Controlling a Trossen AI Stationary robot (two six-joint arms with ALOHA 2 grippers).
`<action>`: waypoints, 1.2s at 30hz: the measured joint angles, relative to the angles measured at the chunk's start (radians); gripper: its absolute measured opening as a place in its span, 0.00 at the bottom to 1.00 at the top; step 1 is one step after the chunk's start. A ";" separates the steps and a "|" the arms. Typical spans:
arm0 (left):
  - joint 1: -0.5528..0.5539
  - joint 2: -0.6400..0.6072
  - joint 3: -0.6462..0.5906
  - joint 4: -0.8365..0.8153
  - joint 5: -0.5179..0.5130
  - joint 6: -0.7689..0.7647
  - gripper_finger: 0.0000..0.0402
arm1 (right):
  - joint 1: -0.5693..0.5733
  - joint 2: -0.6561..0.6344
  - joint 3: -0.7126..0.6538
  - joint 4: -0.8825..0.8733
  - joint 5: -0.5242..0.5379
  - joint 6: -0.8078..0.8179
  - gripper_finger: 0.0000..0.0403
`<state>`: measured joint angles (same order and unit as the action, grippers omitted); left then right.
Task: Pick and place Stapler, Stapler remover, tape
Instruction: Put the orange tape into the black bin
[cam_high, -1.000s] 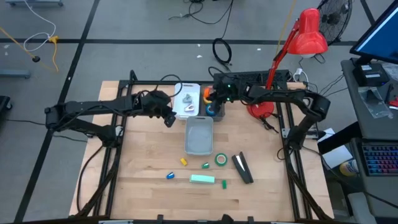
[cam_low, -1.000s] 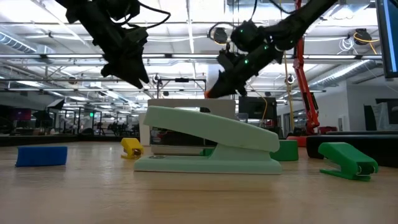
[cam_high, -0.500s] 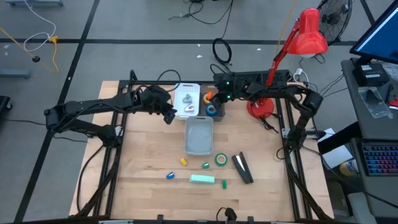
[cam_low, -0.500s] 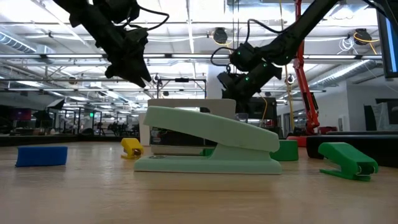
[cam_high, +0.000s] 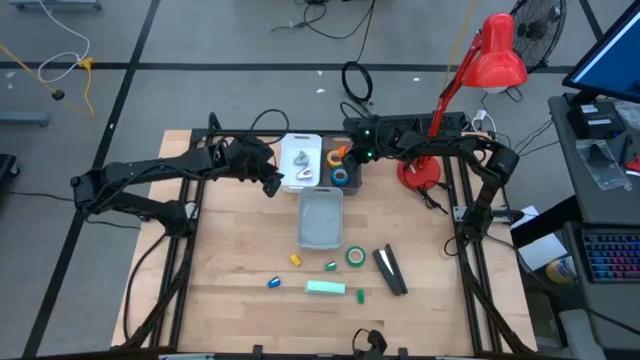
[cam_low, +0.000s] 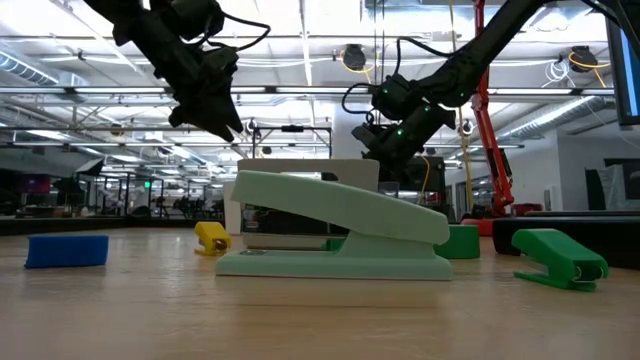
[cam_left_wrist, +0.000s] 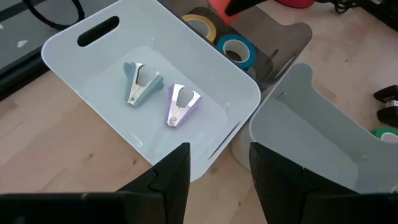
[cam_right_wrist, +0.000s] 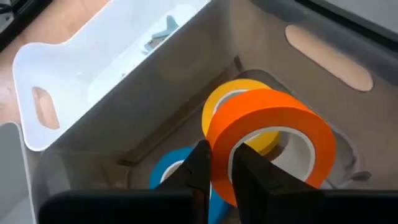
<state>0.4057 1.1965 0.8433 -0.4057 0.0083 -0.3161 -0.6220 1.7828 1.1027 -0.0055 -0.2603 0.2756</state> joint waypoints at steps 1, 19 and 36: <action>0.000 0.000 0.000 0.000 0.001 0.000 0.41 | 0.000 0.000 0.000 0.002 0.001 -0.001 0.08; 0.000 0.000 0.000 0.000 0.010 0.001 0.41 | -0.006 0.000 0.000 -0.023 0.021 -0.005 0.13; 0.000 0.000 0.001 -0.001 0.018 0.007 0.41 | -0.006 0.000 0.000 -0.021 0.023 -0.008 0.28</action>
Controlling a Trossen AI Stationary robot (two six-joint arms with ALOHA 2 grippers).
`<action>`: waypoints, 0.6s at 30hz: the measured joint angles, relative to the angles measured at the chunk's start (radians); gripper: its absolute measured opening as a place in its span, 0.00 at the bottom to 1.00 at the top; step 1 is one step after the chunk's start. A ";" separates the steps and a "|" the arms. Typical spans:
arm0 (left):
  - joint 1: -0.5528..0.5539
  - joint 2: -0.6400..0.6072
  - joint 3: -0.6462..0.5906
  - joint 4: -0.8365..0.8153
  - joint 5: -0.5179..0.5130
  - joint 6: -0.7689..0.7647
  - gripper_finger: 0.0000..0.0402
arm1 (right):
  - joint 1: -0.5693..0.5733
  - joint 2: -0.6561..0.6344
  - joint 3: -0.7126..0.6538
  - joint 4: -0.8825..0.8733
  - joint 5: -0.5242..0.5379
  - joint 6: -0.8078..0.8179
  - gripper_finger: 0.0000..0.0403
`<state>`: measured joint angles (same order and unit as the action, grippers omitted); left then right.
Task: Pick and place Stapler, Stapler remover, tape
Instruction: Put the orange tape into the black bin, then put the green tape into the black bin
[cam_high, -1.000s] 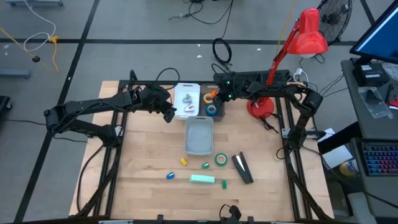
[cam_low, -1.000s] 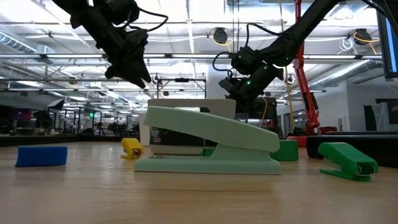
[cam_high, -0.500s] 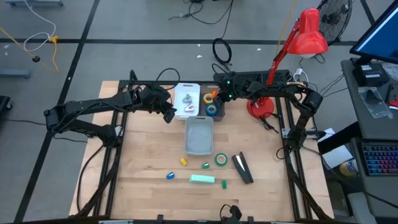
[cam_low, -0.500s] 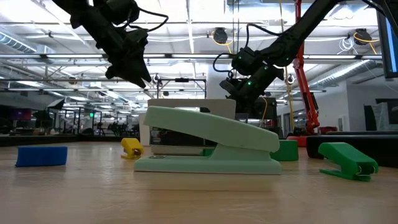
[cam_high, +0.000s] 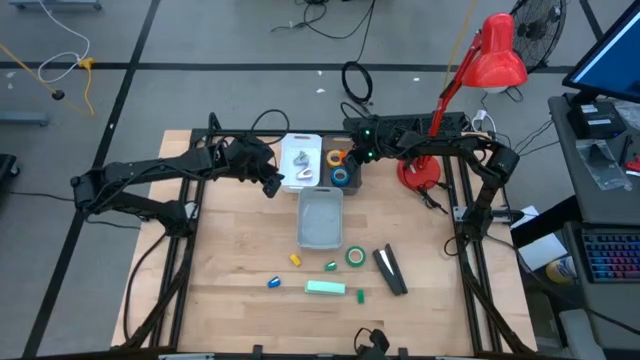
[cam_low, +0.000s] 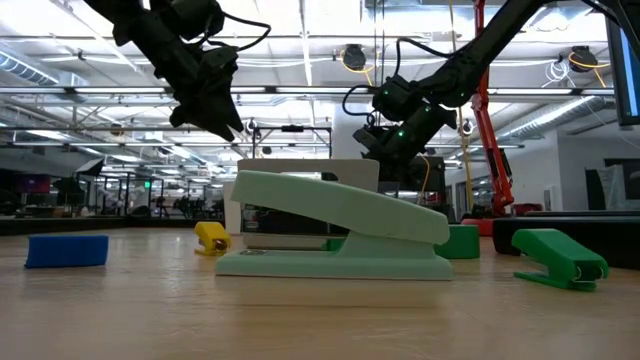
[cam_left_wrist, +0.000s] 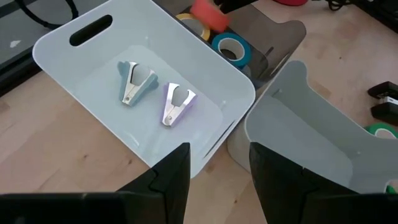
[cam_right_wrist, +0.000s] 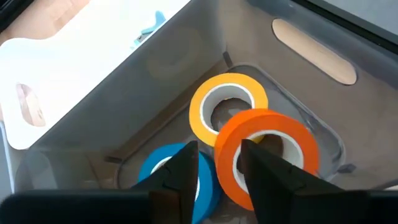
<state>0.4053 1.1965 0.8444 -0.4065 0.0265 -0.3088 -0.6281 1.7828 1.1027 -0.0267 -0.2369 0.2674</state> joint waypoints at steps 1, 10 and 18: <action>0.000 0.000 0.000 0.000 0.000 0.000 0.41 | 0.000 0.000 0.000 0.000 0.000 -0.004 0.30; -0.017 0.000 0.000 0.000 0.000 -0.001 0.41 | 0.000 -0.034 -0.001 0.064 -0.043 -0.020 0.37; -0.082 0.000 0.000 0.000 -0.001 -0.034 0.41 | 0.013 -0.224 0.000 -0.035 -0.218 -0.094 0.35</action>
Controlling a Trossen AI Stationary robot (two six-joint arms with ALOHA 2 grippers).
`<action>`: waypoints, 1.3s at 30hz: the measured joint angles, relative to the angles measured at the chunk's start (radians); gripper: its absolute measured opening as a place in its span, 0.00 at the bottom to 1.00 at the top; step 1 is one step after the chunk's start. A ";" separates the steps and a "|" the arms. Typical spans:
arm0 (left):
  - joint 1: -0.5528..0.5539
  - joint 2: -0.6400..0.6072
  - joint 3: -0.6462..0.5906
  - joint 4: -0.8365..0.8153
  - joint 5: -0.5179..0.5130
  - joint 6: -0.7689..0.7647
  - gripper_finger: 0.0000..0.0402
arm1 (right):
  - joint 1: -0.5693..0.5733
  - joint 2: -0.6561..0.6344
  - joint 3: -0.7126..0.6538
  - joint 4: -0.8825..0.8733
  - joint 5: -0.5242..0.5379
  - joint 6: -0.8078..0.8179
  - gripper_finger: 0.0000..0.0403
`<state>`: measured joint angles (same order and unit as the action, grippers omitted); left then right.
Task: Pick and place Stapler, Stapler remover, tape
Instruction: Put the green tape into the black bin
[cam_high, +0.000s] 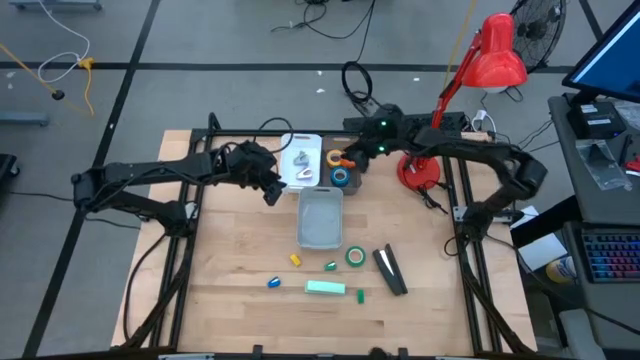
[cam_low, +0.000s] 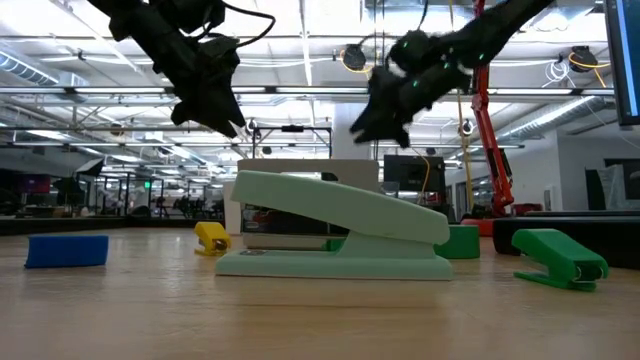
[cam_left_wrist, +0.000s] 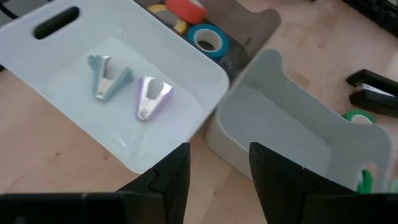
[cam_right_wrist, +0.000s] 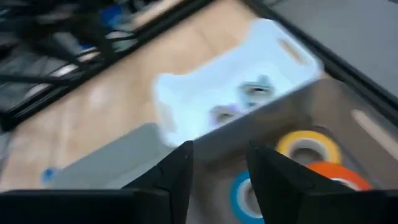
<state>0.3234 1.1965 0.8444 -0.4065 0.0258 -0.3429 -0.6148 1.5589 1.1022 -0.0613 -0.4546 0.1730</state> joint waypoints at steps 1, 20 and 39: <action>-0.012 0.000 0.000 0.000 0.000 -0.005 0.41 | 0.006 -0.032 0.000 -0.026 -0.023 -0.013 0.34; -0.283 0.000 0.001 0.109 -0.189 -0.165 0.41 | 0.476 -0.357 -0.111 -0.336 0.009 -0.107 0.29; -0.424 -0.023 -0.008 0.054 -0.296 -0.220 0.41 | 0.670 -0.138 -0.111 -0.429 0.194 0.028 0.29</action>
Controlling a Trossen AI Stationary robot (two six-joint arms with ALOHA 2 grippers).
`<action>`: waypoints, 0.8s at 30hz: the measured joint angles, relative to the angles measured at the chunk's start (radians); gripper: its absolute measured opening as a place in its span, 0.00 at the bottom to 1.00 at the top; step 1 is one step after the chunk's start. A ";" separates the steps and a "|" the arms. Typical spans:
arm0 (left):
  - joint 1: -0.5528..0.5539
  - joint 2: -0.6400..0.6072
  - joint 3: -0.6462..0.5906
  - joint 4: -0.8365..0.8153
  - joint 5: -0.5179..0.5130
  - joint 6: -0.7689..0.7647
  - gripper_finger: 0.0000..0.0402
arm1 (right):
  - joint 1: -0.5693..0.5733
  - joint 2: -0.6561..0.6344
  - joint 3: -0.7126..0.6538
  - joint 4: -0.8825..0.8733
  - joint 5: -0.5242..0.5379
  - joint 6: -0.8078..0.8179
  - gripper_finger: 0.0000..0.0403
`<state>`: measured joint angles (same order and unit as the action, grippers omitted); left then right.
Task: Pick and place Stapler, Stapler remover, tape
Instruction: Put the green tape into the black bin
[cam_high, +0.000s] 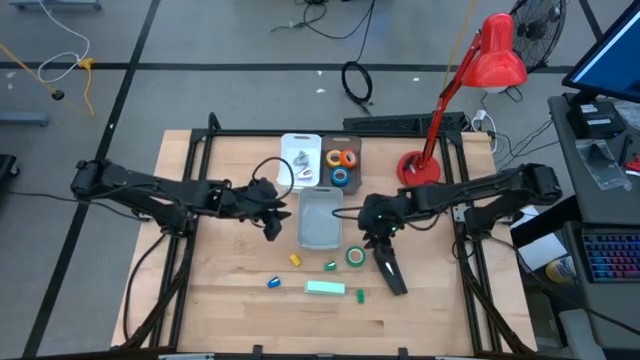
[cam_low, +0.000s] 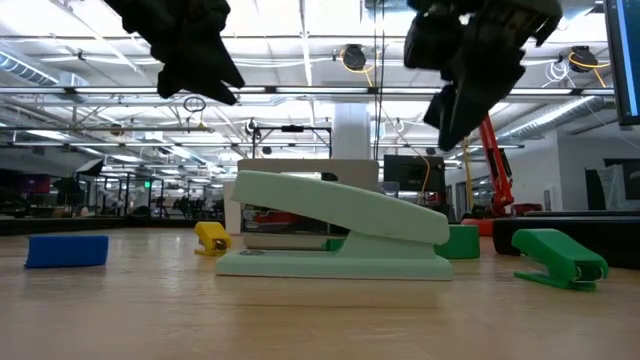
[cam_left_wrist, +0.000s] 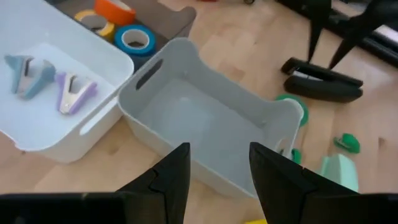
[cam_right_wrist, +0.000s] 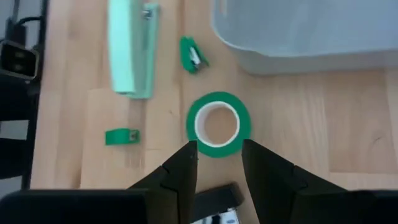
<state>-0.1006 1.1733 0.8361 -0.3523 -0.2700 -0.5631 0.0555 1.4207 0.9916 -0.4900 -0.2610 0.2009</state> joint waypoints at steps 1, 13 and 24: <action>0.006 -0.018 -0.014 0.015 0.005 0.007 0.41 | -0.001 0.015 0.000 0.003 0.000 0.015 0.29; -0.005 -0.384 -0.312 0.120 0.072 0.004 0.41 | -0.002 0.130 0.000 0.025 0.056 0.145 0.29; -0.006 -0.628 -0.429 0.081 0.060 0.045 0.41 | -0.003 0.255 0.001 0.088 0.023 0.271 0.29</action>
<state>-0.1066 0.5455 0.4067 -0.2712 -0.2104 -0.5177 0.0525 1.6758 0.9930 -0.4022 -0.2384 0.4721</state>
